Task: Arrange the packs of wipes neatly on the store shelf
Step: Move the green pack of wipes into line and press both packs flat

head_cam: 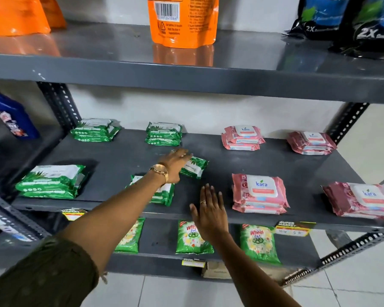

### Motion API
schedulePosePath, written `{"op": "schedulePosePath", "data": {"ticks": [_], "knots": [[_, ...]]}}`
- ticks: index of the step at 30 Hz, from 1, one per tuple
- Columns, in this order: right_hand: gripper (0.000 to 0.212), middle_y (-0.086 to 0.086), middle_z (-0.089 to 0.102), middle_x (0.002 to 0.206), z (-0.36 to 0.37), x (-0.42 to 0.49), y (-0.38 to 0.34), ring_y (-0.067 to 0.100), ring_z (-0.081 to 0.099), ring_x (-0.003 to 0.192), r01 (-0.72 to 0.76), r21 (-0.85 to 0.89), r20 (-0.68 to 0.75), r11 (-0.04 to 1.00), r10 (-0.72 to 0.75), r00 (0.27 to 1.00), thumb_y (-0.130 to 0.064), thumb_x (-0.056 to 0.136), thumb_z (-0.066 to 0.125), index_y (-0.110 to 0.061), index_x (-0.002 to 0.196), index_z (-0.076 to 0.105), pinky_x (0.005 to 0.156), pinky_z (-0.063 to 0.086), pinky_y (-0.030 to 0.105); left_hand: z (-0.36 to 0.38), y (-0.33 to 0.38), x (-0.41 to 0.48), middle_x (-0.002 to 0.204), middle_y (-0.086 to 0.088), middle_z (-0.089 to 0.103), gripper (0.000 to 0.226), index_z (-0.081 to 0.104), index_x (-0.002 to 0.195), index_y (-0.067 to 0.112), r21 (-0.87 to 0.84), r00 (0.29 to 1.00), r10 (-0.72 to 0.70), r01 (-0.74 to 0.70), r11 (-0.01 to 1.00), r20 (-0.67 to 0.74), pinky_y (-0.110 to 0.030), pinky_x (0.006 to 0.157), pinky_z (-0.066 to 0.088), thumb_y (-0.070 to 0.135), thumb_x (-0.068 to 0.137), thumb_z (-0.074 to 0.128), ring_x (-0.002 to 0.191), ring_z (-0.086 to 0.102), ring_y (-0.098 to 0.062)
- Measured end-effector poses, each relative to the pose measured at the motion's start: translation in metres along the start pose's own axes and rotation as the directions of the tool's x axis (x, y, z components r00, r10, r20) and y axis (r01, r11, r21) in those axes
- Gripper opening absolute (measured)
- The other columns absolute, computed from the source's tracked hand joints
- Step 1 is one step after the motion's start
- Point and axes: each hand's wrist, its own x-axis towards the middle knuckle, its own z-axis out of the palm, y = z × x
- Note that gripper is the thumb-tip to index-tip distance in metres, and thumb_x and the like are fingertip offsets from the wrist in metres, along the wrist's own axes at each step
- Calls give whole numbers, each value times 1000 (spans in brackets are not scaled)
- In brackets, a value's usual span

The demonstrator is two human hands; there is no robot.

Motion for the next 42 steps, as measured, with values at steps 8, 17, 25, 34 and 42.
{"op": "schedulePosePath", "data": {"ticks": [8,17,25,34,42], "knots": [[75,14,17,157,11,4,1,26,13,146,-29,-48,-52,998,27,998,-53,90,2,-4,145,15,121,-3,40,-6,2,34,149,-10,35,84,23,148,21,52,980,20,-31,998,196,-39,109,39,6,77,65,134,38,-32],[83,14,29,153,12,3,1,27,24,143,-40,-75,-44,996,37,998,-56,88,-6,-2,142,26,112,-15,33,-52,-10,0,147,-4,41,73,41,138,32,139,1000,-16,14,990,17,-38,100,44,12,74,70,131,43,-28],[96,12,16,157,11,1,1,25,11,146,-20,-75,-51,997,16,999,-62,77,-21,-4,145,15,107,-25,30,-48,-30,-81,137,-1,49,83,41,134,35,136,981,-125,105,985,150,-30,84,47,16,64,80,119,52,-25],[107,7,1,160,7,-1,1,20,-4,147,-31,-77,0,997,31,1000,-66,63,-35,-9,146,1,110,-27,34,-65,-22,-106,134,-13,49,86,39,133,11,76,918,-377,370,926,125,-44,92,48,57,69,75,119,53,-34],[108,7,-2,160,3,-3,-2,20,-5,147,-39,-93,23,995,42,999,-66,60,-36,-9,146,-2,117,-10,42,-45,5,-92,119,-10,67,85,62,120,12,64,740,-635,639,767,224,-31,93,43,77,85,22,115,60,-25]]}}
